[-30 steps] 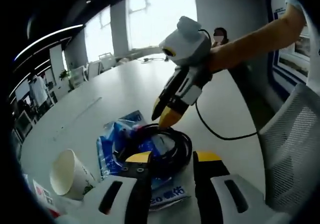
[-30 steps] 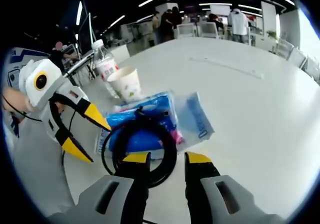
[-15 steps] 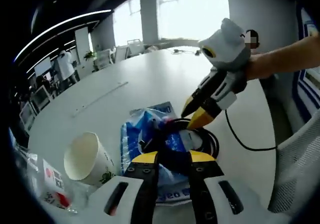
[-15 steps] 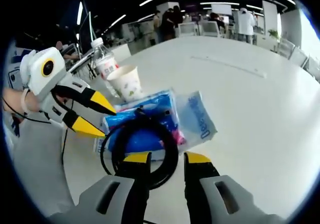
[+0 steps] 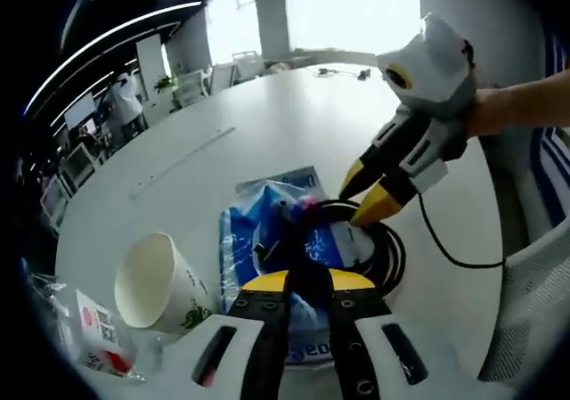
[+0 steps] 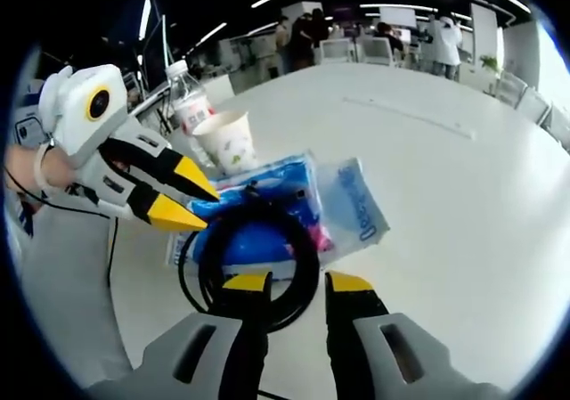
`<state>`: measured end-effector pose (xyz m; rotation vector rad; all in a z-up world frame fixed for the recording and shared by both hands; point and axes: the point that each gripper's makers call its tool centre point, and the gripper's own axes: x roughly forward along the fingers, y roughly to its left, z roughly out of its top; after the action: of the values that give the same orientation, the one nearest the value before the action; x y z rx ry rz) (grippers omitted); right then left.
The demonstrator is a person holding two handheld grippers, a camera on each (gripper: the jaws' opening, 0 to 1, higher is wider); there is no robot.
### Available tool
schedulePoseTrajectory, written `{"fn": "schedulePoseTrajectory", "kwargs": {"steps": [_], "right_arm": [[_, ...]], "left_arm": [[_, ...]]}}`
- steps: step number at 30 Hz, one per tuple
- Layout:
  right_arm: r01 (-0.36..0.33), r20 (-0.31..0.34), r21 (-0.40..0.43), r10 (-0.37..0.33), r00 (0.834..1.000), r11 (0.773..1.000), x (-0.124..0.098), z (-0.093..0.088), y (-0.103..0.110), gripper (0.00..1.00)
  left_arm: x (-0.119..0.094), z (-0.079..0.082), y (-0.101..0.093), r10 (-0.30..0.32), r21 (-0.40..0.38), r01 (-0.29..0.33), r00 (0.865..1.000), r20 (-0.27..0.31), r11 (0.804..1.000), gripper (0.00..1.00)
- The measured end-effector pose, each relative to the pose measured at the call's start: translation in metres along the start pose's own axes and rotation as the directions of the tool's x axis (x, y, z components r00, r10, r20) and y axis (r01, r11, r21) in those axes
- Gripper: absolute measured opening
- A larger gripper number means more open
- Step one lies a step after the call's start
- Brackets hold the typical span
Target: Arrange the tabletop items into an orderly group along one side of the table until the central work area is clear of visible clutter.
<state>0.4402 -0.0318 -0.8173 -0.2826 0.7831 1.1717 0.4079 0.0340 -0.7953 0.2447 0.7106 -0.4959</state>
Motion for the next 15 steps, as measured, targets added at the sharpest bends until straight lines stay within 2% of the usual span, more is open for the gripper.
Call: {"fn": "schedulePoseTrajectory", "kwargs": {"steps": [7, 10, 15], "right_arm": [[-0.002, -0.005, -0.009, 0.002, 1.0, 1.0, 0.0018, -0.0004, 0.0019, 0.2], [-0.003, -0.007, -0.013, 0.003, 1.0, 1.0, 0.0025, -0.001, 0.0026, 0.2], [-0.001, -0.01, -0.016, 0.001, 1.0, 1.0, 0.002, -0.0021, 0.0031, 0.19]], "left_arm": [[0.0025, -0.004, 0.0008, 0.008, -0.017, -0.008, 0.999, -0.036, 1.0, 0.09], [0.0042, -0.0048, 0.0005, 0.013, 0.012, -0.013, 0.999, -0.049, 1.0, 0.06], [0.0061, -0.0058, 0.0006, 0.018, 0.01, -0.017, 0.998, -0.062, 1.0, 0.05]]}}
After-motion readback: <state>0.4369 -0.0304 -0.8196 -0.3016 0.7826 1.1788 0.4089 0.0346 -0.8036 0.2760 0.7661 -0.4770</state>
